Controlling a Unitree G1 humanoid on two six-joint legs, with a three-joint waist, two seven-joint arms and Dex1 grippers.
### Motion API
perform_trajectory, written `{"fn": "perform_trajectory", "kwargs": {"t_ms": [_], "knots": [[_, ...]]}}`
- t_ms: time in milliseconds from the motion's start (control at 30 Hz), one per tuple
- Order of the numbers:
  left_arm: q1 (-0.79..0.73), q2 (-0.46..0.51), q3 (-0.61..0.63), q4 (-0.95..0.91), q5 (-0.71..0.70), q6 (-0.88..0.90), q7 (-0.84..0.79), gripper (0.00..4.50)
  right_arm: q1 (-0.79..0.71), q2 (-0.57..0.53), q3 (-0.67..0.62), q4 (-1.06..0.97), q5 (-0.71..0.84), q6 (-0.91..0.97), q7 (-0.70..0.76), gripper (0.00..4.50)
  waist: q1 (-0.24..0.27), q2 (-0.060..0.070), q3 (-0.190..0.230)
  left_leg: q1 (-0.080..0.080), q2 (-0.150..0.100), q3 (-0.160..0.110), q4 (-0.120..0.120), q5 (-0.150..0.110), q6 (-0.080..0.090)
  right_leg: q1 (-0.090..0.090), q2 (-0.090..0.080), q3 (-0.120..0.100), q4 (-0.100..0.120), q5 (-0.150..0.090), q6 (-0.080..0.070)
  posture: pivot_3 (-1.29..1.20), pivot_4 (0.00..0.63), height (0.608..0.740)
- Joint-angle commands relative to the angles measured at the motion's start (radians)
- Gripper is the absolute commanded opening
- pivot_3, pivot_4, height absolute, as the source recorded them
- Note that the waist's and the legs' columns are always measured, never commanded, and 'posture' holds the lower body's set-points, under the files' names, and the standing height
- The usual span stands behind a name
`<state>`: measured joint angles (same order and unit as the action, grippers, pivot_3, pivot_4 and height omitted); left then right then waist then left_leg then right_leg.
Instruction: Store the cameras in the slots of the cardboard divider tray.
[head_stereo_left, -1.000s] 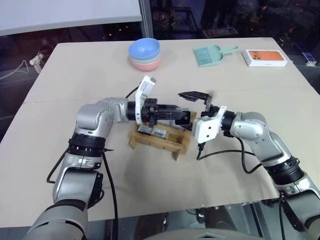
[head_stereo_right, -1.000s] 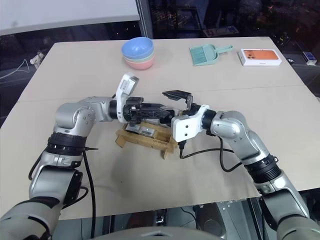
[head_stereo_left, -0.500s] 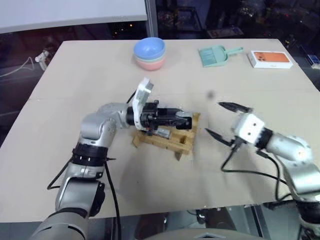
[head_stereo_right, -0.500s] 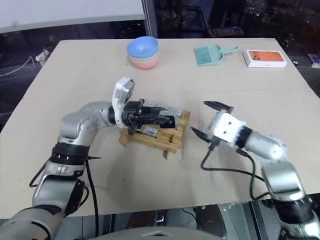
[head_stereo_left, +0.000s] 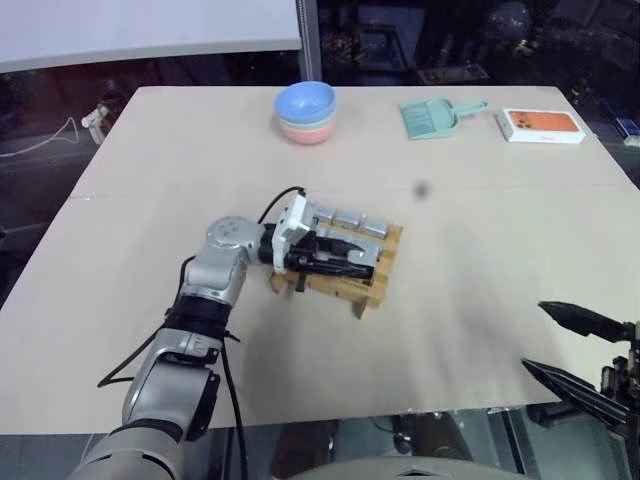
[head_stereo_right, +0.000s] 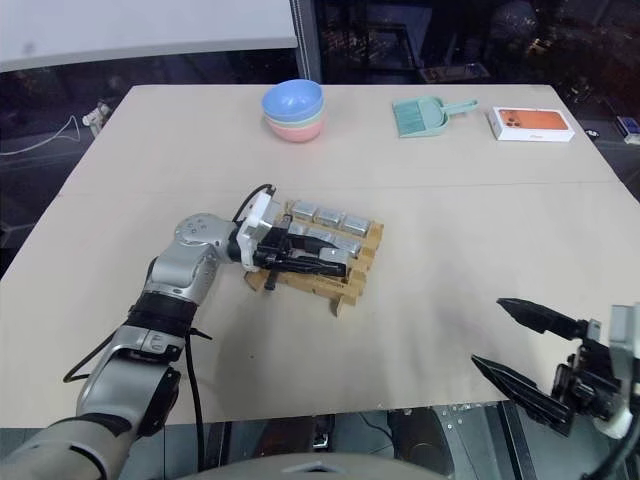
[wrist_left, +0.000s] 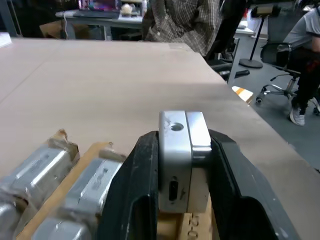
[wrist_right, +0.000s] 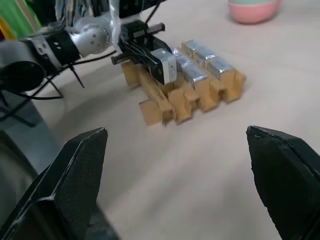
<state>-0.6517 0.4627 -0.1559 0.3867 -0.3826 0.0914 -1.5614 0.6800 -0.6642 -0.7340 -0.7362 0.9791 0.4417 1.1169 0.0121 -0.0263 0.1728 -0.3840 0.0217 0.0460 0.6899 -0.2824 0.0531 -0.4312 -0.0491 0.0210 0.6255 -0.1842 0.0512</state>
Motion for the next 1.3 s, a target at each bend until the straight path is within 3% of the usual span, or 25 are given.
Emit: {"fn": "perform_trajectory", "kwargs": {"t_ms": [33,333,833,1067,1167,1300], "knots": [[-0.031,-0.011,0.007,0.018,0.015,-0.042,-0.001,1.08,0.039,-0.01,-0.025,0.02,-0.029,-0.06,0.113,4.4,0.001,0.0,0.0,0.0,0.0,0.0,0.0,0.0,0.0,0.0,0.0,0.0,0.0,0.0,0.0,0.0,0.15,0.74],[-0.07,-0.025,0.008,0.104,0.079,-0.171,0.006,1.08,0.046,-0.029,-0.001,0.093,-0.107,-0.143,0.241,4.4,0.002,0.0,0.0,0.0,0.0,0.0,0.0,0.0,0.0,0.0,0.0,0.0,0.0,0.0,0.0,0.0,0.15,0.74],[-0.093,-0.012,-0.021,0.173,0.087,-0.208,-0.053,1.08,0.042,-0.058,0.031,0.108,-0.152,-0.146,0.252,4.4,0.001,0.0,0.0,0.0,0.0,-0.001,0.0,0.0,0.0,0.0,0.0,0.0,0.0,0.0,0.0,0.0,0.15,0.74],[-0.105,-0.028,-0.015,0.178,0.083,-0.136,-0.04,1.08,0.029,-0.076,0.009,0.112,-0.135,-0.149,0.234,4.4,0.002,0.0,0.0,-0.001,0.0,-0.001,0.0,0.0,0.0,0.0,0.0,-0.001,0.0,0.0,0.0,0.0,0.15,0.74],[-0.094,-0.012,-0.046,0.141,0.058,-0.104,-0.052,2.06,0.026,-0.075,0.015,0.101,-0.131,-0.143,0.222,4.5,0.002,0.0,0.0,0.0,0.0,-0.001,0.0,0.0,0.0,0.0,0.0,-0.001,0.0,0.0,0.0,0.0,0.15,0.74],[-0.096,-0.025,-0.03,0.149,0.056,-0.142,-0.053,3.92,0.002,-0.075,0.027,0.087,-0.114,-0.132,0.188,4.5,0.002,0.0,0.0,-0.001,0.0,-0.001,0.0,0.0,0.0,0.0,-0.001,0.0,0.0,0.0,0.0,0.0,0.15,0.74]]}}
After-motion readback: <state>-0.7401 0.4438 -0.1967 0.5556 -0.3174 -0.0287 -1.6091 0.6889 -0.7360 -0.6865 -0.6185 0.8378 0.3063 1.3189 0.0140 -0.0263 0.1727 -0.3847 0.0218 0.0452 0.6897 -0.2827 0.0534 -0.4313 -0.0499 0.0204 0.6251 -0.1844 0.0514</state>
